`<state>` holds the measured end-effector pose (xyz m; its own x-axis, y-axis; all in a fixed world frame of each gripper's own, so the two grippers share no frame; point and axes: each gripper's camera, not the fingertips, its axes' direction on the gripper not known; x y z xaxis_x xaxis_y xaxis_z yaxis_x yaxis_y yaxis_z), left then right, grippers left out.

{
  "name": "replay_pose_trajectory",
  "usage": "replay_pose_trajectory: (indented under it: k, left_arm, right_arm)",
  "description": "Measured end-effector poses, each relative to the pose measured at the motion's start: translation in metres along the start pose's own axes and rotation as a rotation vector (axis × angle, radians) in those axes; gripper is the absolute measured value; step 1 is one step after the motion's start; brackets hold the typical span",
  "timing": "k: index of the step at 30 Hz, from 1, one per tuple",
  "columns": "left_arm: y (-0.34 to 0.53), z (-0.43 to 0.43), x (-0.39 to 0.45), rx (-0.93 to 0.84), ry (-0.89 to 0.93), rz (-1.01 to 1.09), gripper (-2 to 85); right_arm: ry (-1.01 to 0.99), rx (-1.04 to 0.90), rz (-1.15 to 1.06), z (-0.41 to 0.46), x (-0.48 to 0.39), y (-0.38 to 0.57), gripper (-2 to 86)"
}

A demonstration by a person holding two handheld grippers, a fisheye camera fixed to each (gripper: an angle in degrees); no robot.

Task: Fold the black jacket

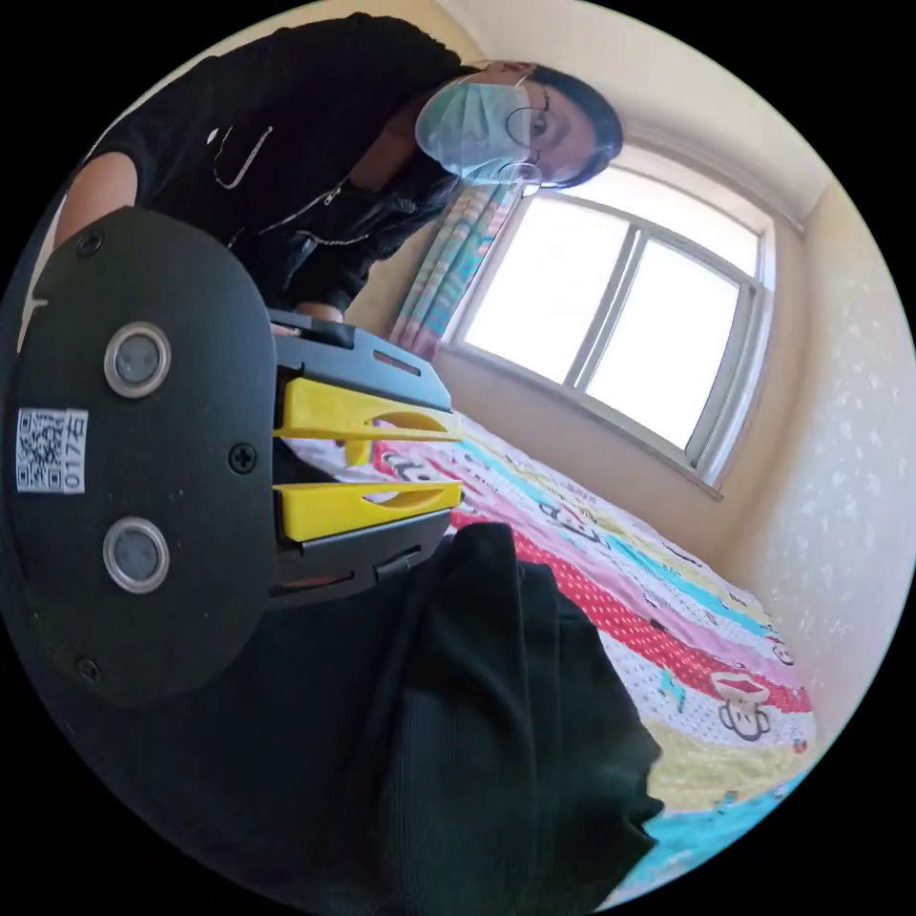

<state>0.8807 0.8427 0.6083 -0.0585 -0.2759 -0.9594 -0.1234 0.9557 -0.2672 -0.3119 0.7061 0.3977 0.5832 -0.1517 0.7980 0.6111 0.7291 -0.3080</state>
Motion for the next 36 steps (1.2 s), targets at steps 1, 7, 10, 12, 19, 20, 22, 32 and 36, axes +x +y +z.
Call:
replay_pose_trajectory:
  k: [1, 7, 10, 12, 19, 20, 22, 32, 36]
  left_arm:
    - [-0.006, -0.007, 0.001, 0.029, -0.033, 0.003, 11.2]
    - [-0.081, 0.005, -0.02, 0.07, -0.235, 0.039, 13.5]
    - [-0.108, 0.044, -0.047, -0.036, -0.24, -0.048, 12.6]
    - [-0.12, 0.06, -0.056, -0.077, -0.269, -0.085, 6.2]
    - [-0.186, 0.045, -0.038, 0.022, -0.2, -0.002, 3.5]
    - [-0.194, 0.054, -0.052, -0.05, -0.307, -0.023, 3.6]
    - [-0.197, 0.066, -0.083, -0.148, -0.407, -0.119, 3.9]
    - [-0.152, 0.062, -0.095, -0.109, -0.188, 0.022, 15.5]
    - [-0.162, 0.1, -0.066, -0.222, -0.314, 0.24, 8.9]
  right_arm:
    - [0.137, -0.015, -0.017, -0.02, -0.01, 0.001, 7.7]
    - [0.698, -0.062, 0.02, -0.078, -0.027, 0.006, 10.2]
    - [0.794, -0.054, 0.057, -0.077, -0.016, 0.014, 11.4]
    - [0.831, -0.07, 0.089, -0.07, 0.0, 0.023, 10.6]
    - [0.72, -0.081, 0.32, -0.076, 0.06, 0.049, 1.2]
    - [0.711, -0.116, 0.326, -0.074, 0.068, 0.052, 0.9]
    - [0.736, -0.157, 0.336, -0.072, 0.074, 0.056, 0.6]
    - [0.572, 0.154, 0.204, -0.116, 0.015, 0.042, 0.2]
    - [0.56, 0.278, 0.249, -0.132, 0.02, 0.038, 0.2]
